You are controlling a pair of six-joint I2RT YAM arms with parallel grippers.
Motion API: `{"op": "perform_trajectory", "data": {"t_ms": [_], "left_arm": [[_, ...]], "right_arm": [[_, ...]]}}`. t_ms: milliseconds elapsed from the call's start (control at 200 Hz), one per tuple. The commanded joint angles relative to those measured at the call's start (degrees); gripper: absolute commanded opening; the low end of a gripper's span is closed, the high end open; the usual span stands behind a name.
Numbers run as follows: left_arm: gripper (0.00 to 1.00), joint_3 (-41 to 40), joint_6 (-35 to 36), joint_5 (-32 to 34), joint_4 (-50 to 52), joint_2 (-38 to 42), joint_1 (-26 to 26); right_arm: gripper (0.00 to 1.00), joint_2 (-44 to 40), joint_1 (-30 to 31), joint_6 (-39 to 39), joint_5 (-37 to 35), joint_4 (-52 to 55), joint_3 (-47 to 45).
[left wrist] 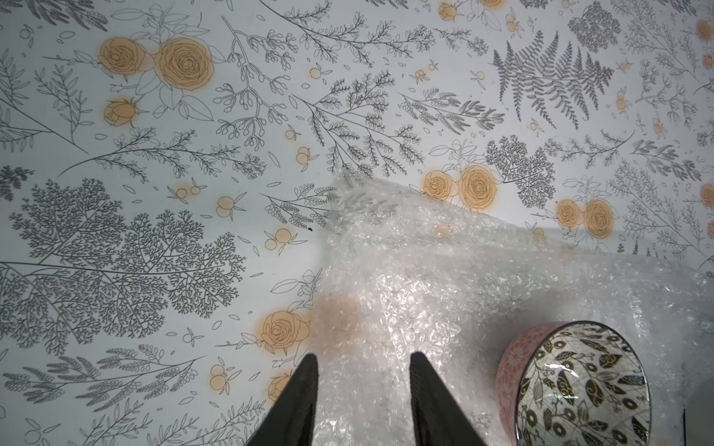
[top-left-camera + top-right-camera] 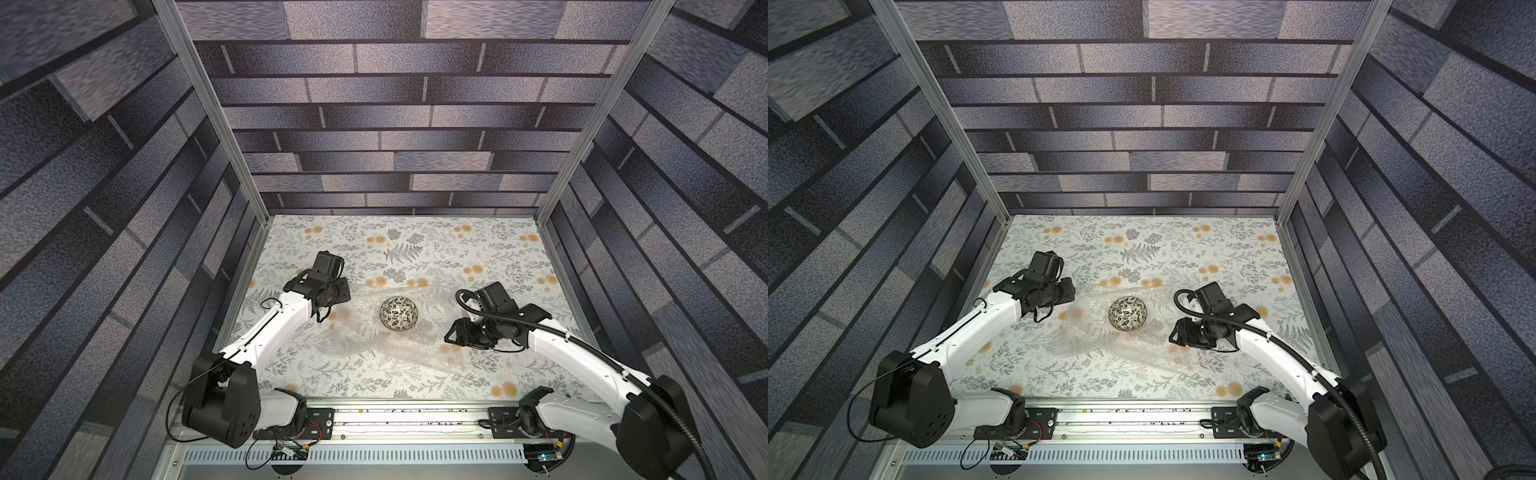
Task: Wrap bowls in bubble wrap
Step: Adjust the bubble wrap at the center of the board.
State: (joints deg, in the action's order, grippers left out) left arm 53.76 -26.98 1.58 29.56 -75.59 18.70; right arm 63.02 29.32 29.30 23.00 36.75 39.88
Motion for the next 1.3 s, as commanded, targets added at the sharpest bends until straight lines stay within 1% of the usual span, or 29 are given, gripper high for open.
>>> {"op": "perform_trajectory", "data": {"t_ms": [0,70,110,165,246,276,326,331,361,401,501,546,606,681,797,1007,1137,1293], "left_arm": [[0.46,1.28,0.91,0.92,5.2,-0.87,1.6],[0.47,-0.15,-0.58,2.21,7.34,-0.1,2.52],[0.47,-1.68,-2.04,1.62,7.46,0.71,2.74],[0.47,-4.39,-4.46,-0.05,6.44,2.02,3.41],[0.46,-7.53,-7.18,-1.19,4.69,3.07,5.24],[0.46,-8.09,-7.82,-1.07,4.75,3.08,5.99],[0.44,-8.83,-8.54,-0.82,5.04,3.08,7.26],[0.43,-8.84,-8.62,-0.81,5.1,3.08,7.33],[0.41,-9.17,-8.99,-0.64,5.32,3.1,8.0],[0.34,-9.83,-9.53,-0.66,5.18,3.33,8.86],[0.14,-11.88,-11.29,-0.31,4.74,3.61,11.25],[0.06,-12.65,-11.92,-0.01,4.96,3.24,11.91],[0.0,-13.59,-12.71,0.0,5.32,2.74,12.51],[0.0,-14.33,-13.49,0.61,6.17,2.47,13.58],[0.0,-15.27,-15.37,3.07,8.63,2.7,15.51],[0.0,-21.56,-21.25,3.99,8.11,4.46,17.44],[0.0,-24.26,-23.79,5.39,10.18,7.29,18.78],[0.0,-27.17,-25.96,6.29,12.86,11.98,19.01]], "right_arm": [[0.58,-2.18,-0.32,3.68,1.24,2.67,-2.56],[0.57,-3.06,-0.32,4.58,1.45,2.69,-3.68],[0.56,-3.36,-0.32,5.42,1.6,1.33,-4.37],[0.51,-3.23,-0.36,6.97,2.04,-1.74,-5.07],[0.38,-1.34,-0.25,9.14,2.39,-6.88,-5.08],[0.31,-0.11,-0.15,9.78,2.12,-8.7,-4.95],[0.22,1.62,0.16,10.11,1.14,-10.19,-4.56],[0.2,2.0,0.24,10.09,0.9,-10.34,-4.44],[0.16,3.04,0.55,9.99,0.32,-10.92,-4.13],[0.09,4.63,1.35,9.69,-0.44,-11.79,-3.6],[0.0,8.75,4.56,9.35,-2.6,-12.86,-2.65],[0.0,10.19,5.93,9.39,-3.52,-13.31,-2.69],[0.0,11.77,7.65,9.81,-4.52,-14.21,-3.2],[0.0,12.3,9.21,10.62,-5.74,-15.02,-4.39],[0.0,10.88,11.04,11.54,-7.66,-14.14,-6.15],[0.0,10.19,13.18,12.67,-9.18,-13.55,-10.13],[0.0,9.13,14.27,13.68,-9.62,-13.38,-12.45],[0.0,7.1,14.63,13.93,-9.65,-11.32,-14.44]]}}
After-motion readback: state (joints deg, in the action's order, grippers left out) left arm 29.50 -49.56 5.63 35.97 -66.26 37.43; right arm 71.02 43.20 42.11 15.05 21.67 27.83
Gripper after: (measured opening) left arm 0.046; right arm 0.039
